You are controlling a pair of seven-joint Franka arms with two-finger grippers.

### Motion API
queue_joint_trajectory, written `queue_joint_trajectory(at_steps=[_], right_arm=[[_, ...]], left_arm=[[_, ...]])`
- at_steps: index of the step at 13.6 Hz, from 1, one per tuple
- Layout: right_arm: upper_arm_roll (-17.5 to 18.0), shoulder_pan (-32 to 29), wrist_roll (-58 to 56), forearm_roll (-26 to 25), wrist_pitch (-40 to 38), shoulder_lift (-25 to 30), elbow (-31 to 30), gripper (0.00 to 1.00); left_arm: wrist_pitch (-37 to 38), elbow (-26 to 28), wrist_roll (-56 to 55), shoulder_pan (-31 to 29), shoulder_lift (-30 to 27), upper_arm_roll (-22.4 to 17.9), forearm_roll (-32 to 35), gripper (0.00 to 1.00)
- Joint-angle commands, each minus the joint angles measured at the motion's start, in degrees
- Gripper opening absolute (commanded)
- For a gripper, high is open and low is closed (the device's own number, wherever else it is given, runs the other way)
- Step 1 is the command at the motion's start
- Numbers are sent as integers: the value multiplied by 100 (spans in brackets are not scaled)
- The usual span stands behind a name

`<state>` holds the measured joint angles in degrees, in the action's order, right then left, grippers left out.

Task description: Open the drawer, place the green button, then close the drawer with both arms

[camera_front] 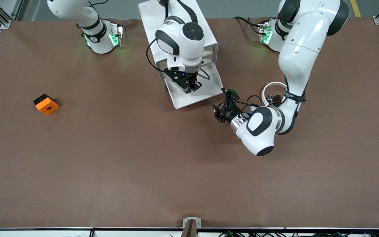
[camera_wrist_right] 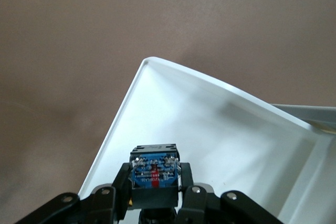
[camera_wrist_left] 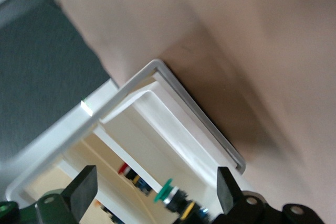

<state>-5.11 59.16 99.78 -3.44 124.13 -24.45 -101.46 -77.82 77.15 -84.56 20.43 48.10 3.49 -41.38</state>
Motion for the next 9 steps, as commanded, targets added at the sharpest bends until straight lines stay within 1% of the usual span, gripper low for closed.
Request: queue_joint_trajectory(at_steps=[1, 3, 6, 9], right_arm=[[-34, 70, 41, -113, 198, -68, -23, 0], [-34, 78, 59, -113, 391, -138, -14, 0], [-25, 87, 76, -113, 515, -279, -5, 0], [-25, 87, 111, -104, 480, -288, 4, 0]], left_arm=[[-101, -331, 1157, 48, -90, -32, 698, 100], [-442, -543, 1826, 66, -73, -23, 1139, 100], [-1566, -552, 2582, 127, -81, -23, 1683, 100], [-2384, -543, 3172, 180, -90, 3, 2036, 100]])
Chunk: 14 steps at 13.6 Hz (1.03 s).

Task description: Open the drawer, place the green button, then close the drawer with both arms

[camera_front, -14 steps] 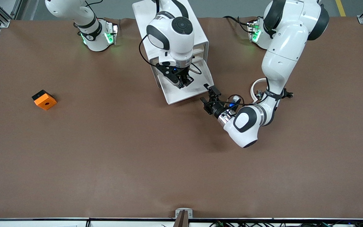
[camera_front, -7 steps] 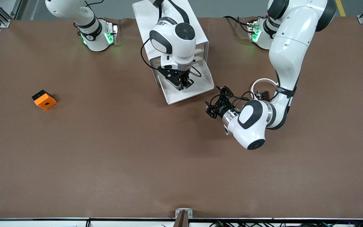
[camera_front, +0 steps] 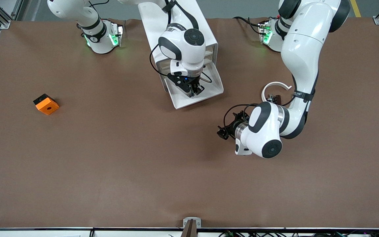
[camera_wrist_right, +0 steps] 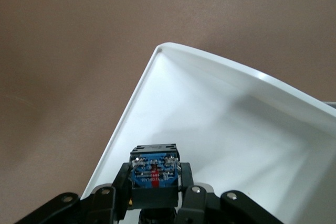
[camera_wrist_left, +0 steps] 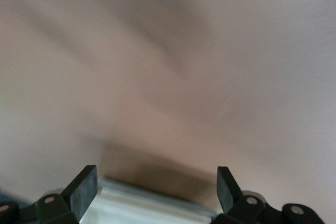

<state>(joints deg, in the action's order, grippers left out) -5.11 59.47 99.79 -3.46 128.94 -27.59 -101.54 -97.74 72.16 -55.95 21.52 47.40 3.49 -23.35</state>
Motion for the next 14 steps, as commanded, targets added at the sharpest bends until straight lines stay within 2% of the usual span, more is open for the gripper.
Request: queue_joint_trajectory(at_steps=[1, 2, 3, 8, 12, 14], right_arm=[[-26, 56, 120, -85, -18, 34, 20, 0], [-17, 56, 120, -41, -44, 34, 20, 23], [-17, 56, 189, -32, -80, 26, 12, 99], [-26, -49, 60, -32, -298, 104, 186, 100], [-26, -637, -1309, 213, -1957, 306, 1318, 100], [-43, -1015, -2065, 293, -2521, 464, 1645, 100]], left_arm=[[-717, -45, 365, 158, -20, -6, 469, 100], [-938, -45, 366, 229, -20, -6, 767, 100], [-1070, -45, 374, 282, -20, 2, 979, 100], [-1370, -10, 506, 493, -29, 38, 1568, 100], [-1836, 69, 489, 713, -152, 99, 1825, 100], [-1863, 140, 497, 809, -205, 222, 1825, 100]])
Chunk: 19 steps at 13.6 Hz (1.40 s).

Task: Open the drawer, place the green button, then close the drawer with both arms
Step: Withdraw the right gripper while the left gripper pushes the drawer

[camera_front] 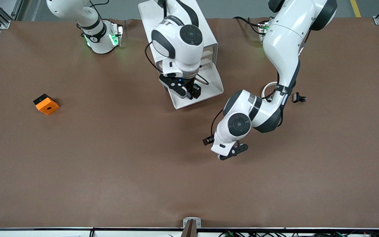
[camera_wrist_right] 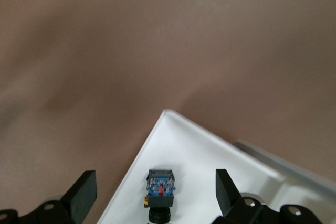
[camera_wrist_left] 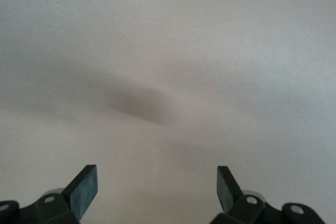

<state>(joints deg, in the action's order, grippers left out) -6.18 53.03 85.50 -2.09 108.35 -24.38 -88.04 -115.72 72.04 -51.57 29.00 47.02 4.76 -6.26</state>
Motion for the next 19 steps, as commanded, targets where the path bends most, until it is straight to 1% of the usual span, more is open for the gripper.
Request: queue_joint_trajectory(at_steps=[1, 5, 9, 11, 16, 19], right_arm=[[64, -616, -1031, 156, -673, 275, 340, 100], [55, -1504, -2535, 165, -1438, 960, 332, 100], [55, -2611, -4309, 235, -2045, 1383, 332, 100], [55, -3034, -4874, 235, -2203, 1453, 297, 100], [47, -3983, -5955, 235, -2652, 1559, 288, 100], [47, -4467, -6579, 235, -2670, 1533, 262, 100]], left_arm=[[-91, 230, 42, 140, -219, 78, 116, 100], [-442, 1029, -46, 509, -711, 78, 116, 100], [-810, 1820, -55, 843, -1019, 78, 142, 100], [-1039, 2093, -55, 940, -1063, 78, 274, 100], [-1075, 2481, -73, 1212, -1301, 104, 265, 100], [-1075, 2770, -221, 1274, -1397, 288, 221, 100]])
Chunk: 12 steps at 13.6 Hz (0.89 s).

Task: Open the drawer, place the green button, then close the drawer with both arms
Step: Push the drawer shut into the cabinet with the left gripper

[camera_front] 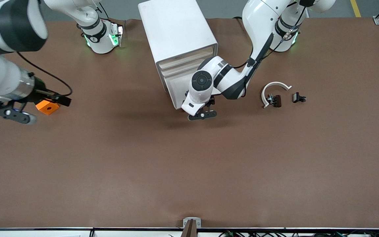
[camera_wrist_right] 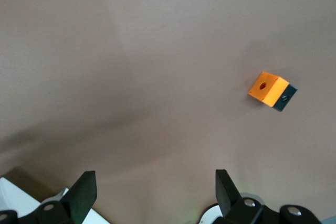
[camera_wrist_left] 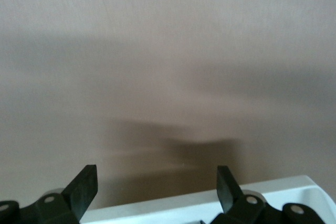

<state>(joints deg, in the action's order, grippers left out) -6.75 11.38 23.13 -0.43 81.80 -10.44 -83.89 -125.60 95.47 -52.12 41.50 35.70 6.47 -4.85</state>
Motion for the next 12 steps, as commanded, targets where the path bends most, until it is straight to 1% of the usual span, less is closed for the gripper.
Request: queue_joint_trajectory(at_steps=[1, 4, 7, 9, 10, 12], right_arm=[[103, -390, -545, 70, 3, 139, -154, 100], [112, -672, -1353, 78, 178, 130, -136, 100], [104, -804, -1898, 149, 214, 121, -84, 100], [103, -1057, -2425, 149, 197, 121, -57, 100], [103, -1163, -2680, 149, 170, 121, -48, 100], [103, -1191, -3033, 79, 144, 130, 4, 100]], left_arm=[[-88, 481, -263, 25, -256, 187, 72, 100], [-88, 639, -561, 16, -247, 398, 37, 100], [-53, 640, -677, 16, -256, 496, -506, 100], [-44, 631, -677, 7, -247, 531, -1155, 100], [-35, 640, -677, -1, -221, 531, -1367, 100], [-17, 649, -686, -28, -177, 540, -1605, 100]])
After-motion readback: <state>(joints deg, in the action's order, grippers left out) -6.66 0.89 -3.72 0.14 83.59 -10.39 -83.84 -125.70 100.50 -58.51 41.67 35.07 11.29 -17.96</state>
